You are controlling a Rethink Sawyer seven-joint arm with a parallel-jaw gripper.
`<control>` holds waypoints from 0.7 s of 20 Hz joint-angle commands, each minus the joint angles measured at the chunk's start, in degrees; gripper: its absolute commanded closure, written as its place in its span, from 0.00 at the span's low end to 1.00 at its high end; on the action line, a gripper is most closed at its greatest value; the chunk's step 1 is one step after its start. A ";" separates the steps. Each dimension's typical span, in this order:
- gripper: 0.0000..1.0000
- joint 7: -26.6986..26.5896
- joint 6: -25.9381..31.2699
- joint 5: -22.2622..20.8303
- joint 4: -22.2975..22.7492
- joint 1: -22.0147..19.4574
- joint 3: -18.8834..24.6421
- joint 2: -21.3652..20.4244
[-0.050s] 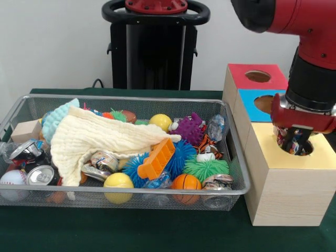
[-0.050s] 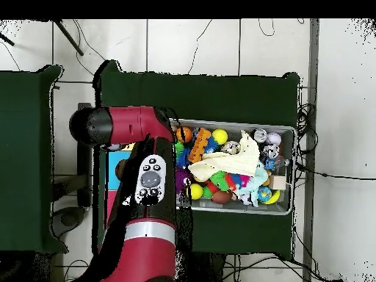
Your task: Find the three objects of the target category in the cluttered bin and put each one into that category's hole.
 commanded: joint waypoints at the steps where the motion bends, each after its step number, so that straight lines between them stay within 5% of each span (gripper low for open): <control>1: 1.00 12.03 -5.57 1.21 0.53 -1.36 2.36 6.30; 7: 1.00 9.79 -11.23 0.81 0.15 -2.98 3.66 10.06; 14: 1.00 9.20 -9.26 0.98 0.56 -2.74 3.01 9.29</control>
